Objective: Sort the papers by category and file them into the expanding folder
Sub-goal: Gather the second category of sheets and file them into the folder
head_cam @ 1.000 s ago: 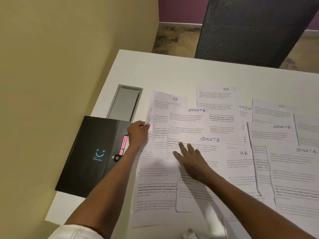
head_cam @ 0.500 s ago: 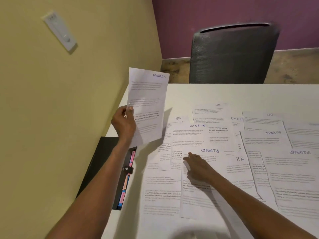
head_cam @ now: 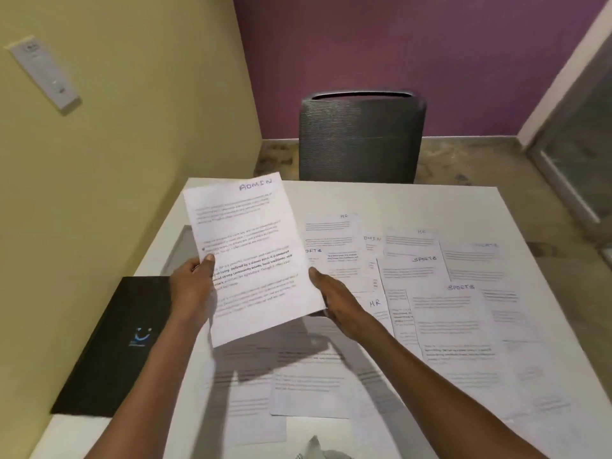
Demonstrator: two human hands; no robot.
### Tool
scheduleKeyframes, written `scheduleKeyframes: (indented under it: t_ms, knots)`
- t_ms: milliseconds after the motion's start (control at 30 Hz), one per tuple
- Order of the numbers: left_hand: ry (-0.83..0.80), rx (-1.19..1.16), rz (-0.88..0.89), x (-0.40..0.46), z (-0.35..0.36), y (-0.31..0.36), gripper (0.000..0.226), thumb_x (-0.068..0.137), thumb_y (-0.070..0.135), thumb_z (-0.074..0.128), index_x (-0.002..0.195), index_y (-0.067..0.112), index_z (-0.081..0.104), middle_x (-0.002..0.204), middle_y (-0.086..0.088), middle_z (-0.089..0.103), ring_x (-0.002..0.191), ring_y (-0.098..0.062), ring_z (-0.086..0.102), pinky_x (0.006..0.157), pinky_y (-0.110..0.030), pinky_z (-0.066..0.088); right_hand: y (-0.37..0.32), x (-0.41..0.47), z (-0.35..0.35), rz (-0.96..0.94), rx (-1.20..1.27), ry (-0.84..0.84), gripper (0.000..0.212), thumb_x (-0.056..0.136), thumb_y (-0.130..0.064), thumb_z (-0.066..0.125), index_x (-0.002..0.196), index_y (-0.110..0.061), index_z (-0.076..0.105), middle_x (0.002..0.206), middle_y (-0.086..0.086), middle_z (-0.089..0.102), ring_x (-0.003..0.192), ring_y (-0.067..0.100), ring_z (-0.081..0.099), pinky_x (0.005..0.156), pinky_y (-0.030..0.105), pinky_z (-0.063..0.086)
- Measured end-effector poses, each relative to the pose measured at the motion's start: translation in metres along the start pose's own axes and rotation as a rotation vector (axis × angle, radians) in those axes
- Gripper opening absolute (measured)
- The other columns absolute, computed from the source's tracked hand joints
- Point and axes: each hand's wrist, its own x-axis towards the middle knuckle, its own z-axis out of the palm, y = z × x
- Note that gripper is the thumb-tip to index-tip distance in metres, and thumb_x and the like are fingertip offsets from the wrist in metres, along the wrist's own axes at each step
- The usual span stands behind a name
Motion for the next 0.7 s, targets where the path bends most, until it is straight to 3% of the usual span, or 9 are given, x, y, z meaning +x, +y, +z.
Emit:
scheduleKeyframes:
  t_ms: [100, 167, 233, 300, 367, 433, 500, 600, 700]
  knots:
    - [-0.128, 0.009, -0.14, -0.012, -0.007, -0.039, 0.017, 0.093, 0.023, 0.068, 0.097, 0.006, 0.07, 0.104, -0.015, 0.073, 0.092, -0.03, 0.071, 0.091, -0.046, 0.053, 0.012, -0.011, -0.007, 0.032, -0.145, 0.05, 0.013, 0.091, -0.032, 0.064, 0.084, -0.022, 0.067, 0.075, -0.01, 0.071, 0.069, 0.014, 0.061, 0.062, 0.025, 0.044]
    - [-0.237, 0.021, -0.237, -0.016, -0.013, -0.061, 0.051, 0.08, 0.035, 0.081, 0.116, 0.002, 0.066, 0.111, -0.013, 0.071, 0.1, -0.032, 0.067, 0.096, -0.05, 0.047, 0.025, -0.011, -0.011, 0.072, -0.268, 0.09, 0.019, 0.09, -0.024, 0.061, 0.071, -0.025, 0.061, 0.054, -0.016, 0.056, 0.052, 0.007, 0.044, 0.053, 0.023, 0.033]
    - [-0.308, 0.011, -0.312, -0.022, -0.013, -0.071, 0.051, 0.087, 0.025, 0.074, 0.13, 0.003, 0.059, 0.12, -0.011, 0.07, 0.109, -0.032, 0.066, 0.104, -0.053, 0.044, 0.038, -0.01, -0.014, 0.114, -0.318, 0.1, 0.031, 0.091, -0.03, 0.059, 0.063, -0.023, 0.05, 0.053, -0.014, 0.047, 0.048, 0.006, 0.039, 0.051, 0.024, 0.031]
    - [-0.302, 0.01, -0.337, -0.023, -0.012, -0.077, 0.036, 0.097, 0.007, 0.058, 0.133, 0.0, 0.057, 0.125, -0.012, 0.067, 0.115, -0.032, 0.064, 0.109, -0.053, 0.041, 0.053, -0.004, -0.021, 0.108, -0.392, 0.144, 0.031, 0.094, -0.038, 0.057, 0.068, -0.022, 0.052, 0.065, -0.007, 0.054, 0.055, 0.006, 0.05, 0.055, 0.029, 0.043]
    - [-0.267, 0.031, -0.323, -0.015, -0.011, -0.084, 0.034, 0.099, 0.004, 0.054, 0.133, 0.002, 0.057, 0.122, -0.009, 0.068, 0.112, -0.029, 0.065, 0.108, -0.047, 0.042, 0.069, 0.006, -0.036, 0.094, -0.581, 0.271, 0.026, 0.095, -0.04, 0.055, 0.099, -0.016, 0.065, 0.1, 0.002, 0.068, 0.092, 0.015, 0.064, 0.084, 0.035, 0.051]
    - [-0.241, 0.043, -0.309, -0.007, -0.009, -0.084, 0.031, 0.1, 0.005, 0.053, 0.13, 0.007, 0.059, 0.114, -0.004, 0.07, 0.102, -0.022, 0.067, 0.101, -0.039, 0.045, 0.085, 0.014, -0.055, 0.106, -0.807, 0.375, 0.052, 0.095, -0.045, 0.051, 0.132, -0.009, 0.053, 0.133, 0.01, 0.057, 0.124, 0.025, 0.051, 0.105, 0.036, 0.039]
    - [-0.209, 0.054, -0.302, 0.0, -0.008, -0.085, 0.028, 0.1, 0.004, 0.051, 0.126, 0.01, 0.06, 0.11, -0.001, 0.069, 0.097, -0.018, 0.067, 0.1, -0.038, 0.044, 0.096, 0.021, -0.07, 0.136, -1.022, 0.385, 0.071, 0.093, -0.054, 0.043, 0.146, -0.007, 0.035, 0.152, 0.015, 0.036, 0.141, 0.029, 0.032, 0.115, 0.039, 0.027]
    - [-0.214, 0.079, -0.292, 0.011, -0.004, -0.085, 0.028, 0.1, 0.006, 0.052, 0.127, 0.01, 0.061, 0.108, 0.001, 0.071, 0.098, -0.018, 0.067, 0.101, -0.041, 0.045, 0.107, 0.035, -0.083, 0.186, -1.258, 0.293, 0.084, 0.089, -0.067, 0.029, 0.151, -0.012, 0.023, 0.161, 0.015, 0.014, 0.148, 0.032, 0.012, 0.117, 0.048, 0.016]
    - [-0.248, 0.084, -0.296, 0.018, 0.006, -0.088, 0.032, 0.099, 0.008, 0.055, 0.131, 0.009, 0.059, 0.116, -0.001, 0.07, 0.101, -0.018, 0.067, 0.098, -0.034, 0.045, 0.113, 0.05, -0.079, 0.217, -1.362, 0.086, 0.097, 0.077, -0.076, 0.007, 0.149, -0.015, 0.027, 0.162, 0.012, 0.007, 0.149, 0.031, 0.006, 0.117, 0.053, 0.01]
